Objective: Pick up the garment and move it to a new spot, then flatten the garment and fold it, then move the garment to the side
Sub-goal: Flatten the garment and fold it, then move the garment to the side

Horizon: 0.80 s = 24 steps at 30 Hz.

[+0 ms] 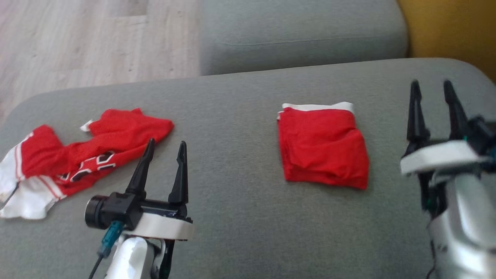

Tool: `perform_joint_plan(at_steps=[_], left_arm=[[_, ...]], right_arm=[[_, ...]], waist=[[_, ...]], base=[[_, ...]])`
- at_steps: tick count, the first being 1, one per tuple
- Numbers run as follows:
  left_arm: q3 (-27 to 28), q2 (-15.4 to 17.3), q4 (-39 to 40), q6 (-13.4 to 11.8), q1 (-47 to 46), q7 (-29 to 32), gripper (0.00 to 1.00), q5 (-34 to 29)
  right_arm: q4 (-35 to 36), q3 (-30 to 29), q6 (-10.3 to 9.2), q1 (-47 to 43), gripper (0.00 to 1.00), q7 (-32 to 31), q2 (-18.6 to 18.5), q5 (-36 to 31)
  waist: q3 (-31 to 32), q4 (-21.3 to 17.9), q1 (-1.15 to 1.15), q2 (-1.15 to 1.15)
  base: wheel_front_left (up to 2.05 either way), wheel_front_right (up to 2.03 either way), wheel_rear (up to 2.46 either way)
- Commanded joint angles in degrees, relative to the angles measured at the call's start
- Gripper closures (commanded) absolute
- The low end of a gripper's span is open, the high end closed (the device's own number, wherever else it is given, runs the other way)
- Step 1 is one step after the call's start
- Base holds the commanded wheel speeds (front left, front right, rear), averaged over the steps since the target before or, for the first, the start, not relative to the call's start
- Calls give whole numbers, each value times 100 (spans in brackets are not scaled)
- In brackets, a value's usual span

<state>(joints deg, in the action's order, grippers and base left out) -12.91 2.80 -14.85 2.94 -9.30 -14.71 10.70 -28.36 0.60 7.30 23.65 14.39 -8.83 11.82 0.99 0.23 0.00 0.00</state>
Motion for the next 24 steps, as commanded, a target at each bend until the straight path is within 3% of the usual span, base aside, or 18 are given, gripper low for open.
perform_joint_plan(at_steps=[1,6,11,23,24], left_arm=[[215,25,240,-38,-138,-29,0,62],[221,15,282,-47,-12,-29,0,90],[245,11,245,-62,139,-29,0,77],[122,9,300,-71,-6,-29,0,68],[95,9,310,-64,-60,-29,0,59]], right_arm=[[385,-75,19,-143,0,61,259,-218],[1057,-558,19,-934,0,61,579,-550],[1284,-347,19,-1543,0,61,592,-135],[1291,-454,19,-1341,0,61,594,-346],[1189,-497,19,-1238,50,61,594,-373]], waist=[[8,-117,0,0],[-32,-269,0,0],[-66,-321,0,0],[-394,-23,0,0],[-484,33,0,0]], base=[[0,0,0],[0,0,0],[0,0,0],[0,0,0],[0,0,0]])
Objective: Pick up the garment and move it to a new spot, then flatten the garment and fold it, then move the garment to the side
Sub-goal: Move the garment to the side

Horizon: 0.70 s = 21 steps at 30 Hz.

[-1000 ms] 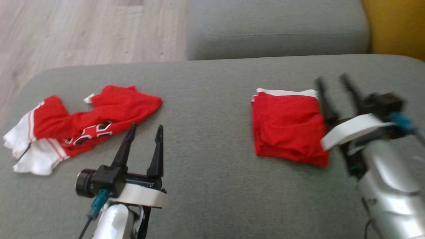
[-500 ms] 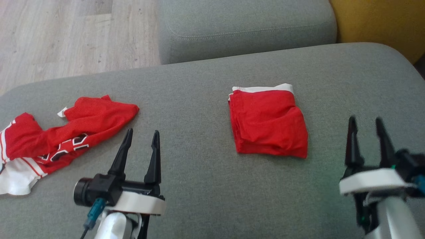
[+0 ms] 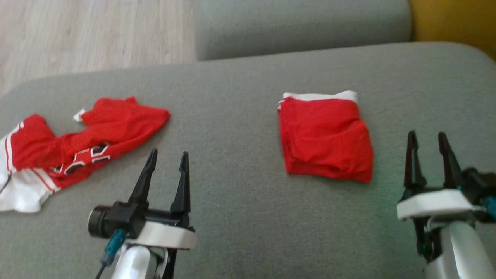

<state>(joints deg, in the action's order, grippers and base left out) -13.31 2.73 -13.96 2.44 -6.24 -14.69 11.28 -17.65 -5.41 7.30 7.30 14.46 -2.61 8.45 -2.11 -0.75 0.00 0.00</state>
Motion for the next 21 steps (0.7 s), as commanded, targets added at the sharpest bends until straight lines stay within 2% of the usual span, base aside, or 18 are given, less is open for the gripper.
perform_joint_plan(at_steps=[1,2,8,9,13,17,21], left_arm=[[110,15,228,-10,-421,-30,0,-3],[55,15,240,-7,-524,-30,0,-3],[-142,15,220,7,-808,-30,0,11],[-142,15,220,7,-808,-30,0,11],[-225,15,192,-13,-932,-30,0,38],[-252,15,170,-37,-993,-30,0,55],[-243,15,145,-39,-1014,-30,0,57]], right_arm=[[-12,67,19,517,96,52,-28,-83],[-323,18,19,782,100,-9,-28,-56],[-1546,-111,19,1741,100,-235,-27,-262],[-1546,-111,19,1741,100,-235,-27,-262],[-2551,-157,19,2244,100,-464,-27,-678],[-3434,-596,19,2562,100,-734,-29,-1148],[-3744,-1101,19,2900,100,-527,-44,-1570]], waist=[[-256,188,0,0],[-427,303,0,0],[-880,658,0,0],[-880,658,0,0],[-1014,845,0,0],[-1049,960,0,0],[-1037,1028,0,0]], base=[[0,0,0],[0,0,0],[0,0,0],[0,0,0],[0,0,0],[0,0,0],[0,0,0]])
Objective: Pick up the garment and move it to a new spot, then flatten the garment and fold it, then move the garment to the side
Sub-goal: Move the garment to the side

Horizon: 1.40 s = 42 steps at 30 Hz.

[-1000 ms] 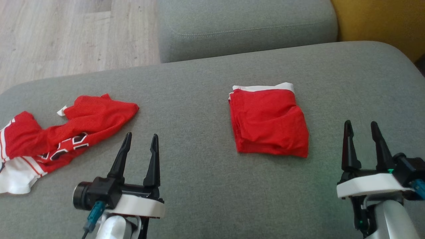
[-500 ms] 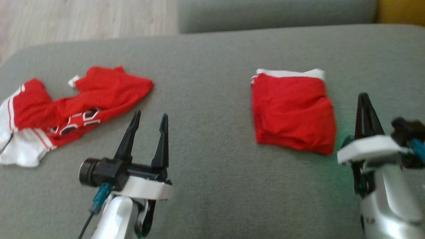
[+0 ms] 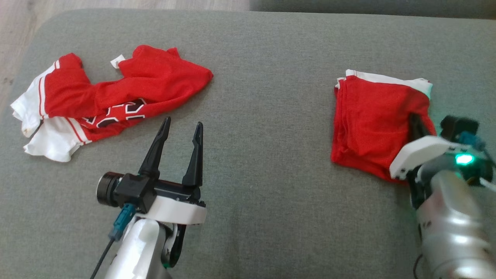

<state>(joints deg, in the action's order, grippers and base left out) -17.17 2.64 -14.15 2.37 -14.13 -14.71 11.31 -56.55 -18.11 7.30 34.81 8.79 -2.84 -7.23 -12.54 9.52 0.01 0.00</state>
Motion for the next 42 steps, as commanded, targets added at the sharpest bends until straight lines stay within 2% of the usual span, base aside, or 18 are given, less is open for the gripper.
perform_joint_plan(at_steps=[1,5,8,14,19,22,24,29,32,36,42], left_arm=[[140,24,163,-35,-224,-29,0,58],[68,24,165,-47,-228,-29,0,95],[-15,24,152,-62,-254,-29,0,139],[-73,24,141,-94,-339,-29,0,190],[-76,24,170,-132,-353,-29,0,231],[-86,24,143,-143,-347,-29,0,241],[-70,24,136,-151,-338,-29,0,248],[51,24,148,-147,-259,-29,0,192],[111,24,166,-144,-218,-29,0,180],[267,24,203,-152,-110,-29,0,152],[477,24,231,-146,130,-29,0,128]], right_arm=[[102,71,19,235,100,108,-18,-79],[-31,-131,19,565,100,396,-8,-298],[-418,176,19,794,100,502,-6,-194],[-1099,1306,19,1013,100,592,-5,1],[-611,2185,19,965,100,617,-5,920],[-745,2935,19,766,100,618,-4,1270],[-761,3220,19,725,100,618,-4,1514],[-80,3193,19,680,100,619,-4,1821],[309,2954,19,559,100,619,-4,1698],[1195,2311,19,143,100,620,-5,1400],[2443,1968,19,-646,100,620,-4,1123]], waist=[[11,12,-1,0],[-16,86,-1,0],[-73,150,-1,0],[-176,228,-1,0],[-184,210,-1,0],[-122,161,-1,0],[-59,109,-1,0],[154,-131,-1,0],[269,-245,-1,0],[513,-515,-1,0],[833,-899,-1,0]], base=[[0,0,0],[0,0,0],[0,0,0],[0,0,0],[0,0,0],[0,0,0],[0,0,0],[0,0,0],[0,0,0],[0,0,0],[0,0,0]])
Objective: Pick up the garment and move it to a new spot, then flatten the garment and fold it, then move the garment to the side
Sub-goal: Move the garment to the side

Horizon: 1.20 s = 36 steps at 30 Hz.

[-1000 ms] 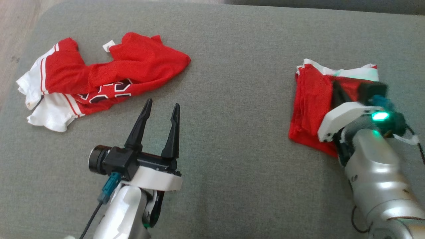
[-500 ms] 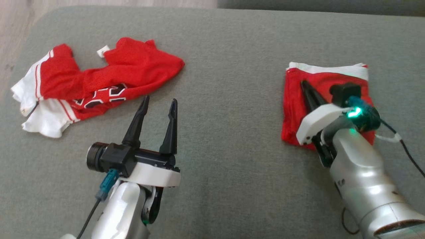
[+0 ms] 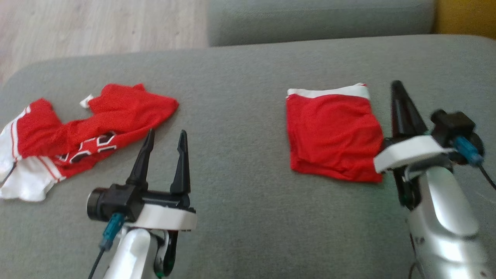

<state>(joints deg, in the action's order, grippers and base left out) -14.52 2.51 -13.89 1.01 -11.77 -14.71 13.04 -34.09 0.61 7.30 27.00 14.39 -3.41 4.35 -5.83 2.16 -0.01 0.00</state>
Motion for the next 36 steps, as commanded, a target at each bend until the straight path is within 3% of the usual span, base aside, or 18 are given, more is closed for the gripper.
perform_joint_plan(at_steps=[1,2,3,12,23,28,36], left_arm=[[228,37,210,-12,-64,-29,0,-42],[246,37,212,-14,-24,-29,0,-40],[262,37,214,-14,17,-29,0,-35],[383,37,289,16,448,-29,0,-62],[388,37,285,27,546,-29,0,-114],[308,37,308,46,406,-29,0,-125],[129,37,252,93,38,-29,0,-159]], right_arm=[[392,41,19,-17,94,61,53,-79],[589,4,19,-172,31,61,53,-124],[772,-28,19,-333,0,61,53,-135],[1708,-9,19,-1663,0,61,53,129],[1881,-12,19,-1911,0,61,53,125],[1733,-85,19,-1697,0,61,53,-52],[612,-394,19,-686,0,-455,53,-392]], waist=[[206,-212,1,0],[245,-259,1,0],[282,-304,1,0],[477,-552,1,0],[499,-497,1,0],[273,-365,1,0],[-310,-36,1,0]], base=[[0,0,0],[0,0,0],[0,0,0],[0,0,0],[0,0,0],[0,0,0],[0,0,0]])
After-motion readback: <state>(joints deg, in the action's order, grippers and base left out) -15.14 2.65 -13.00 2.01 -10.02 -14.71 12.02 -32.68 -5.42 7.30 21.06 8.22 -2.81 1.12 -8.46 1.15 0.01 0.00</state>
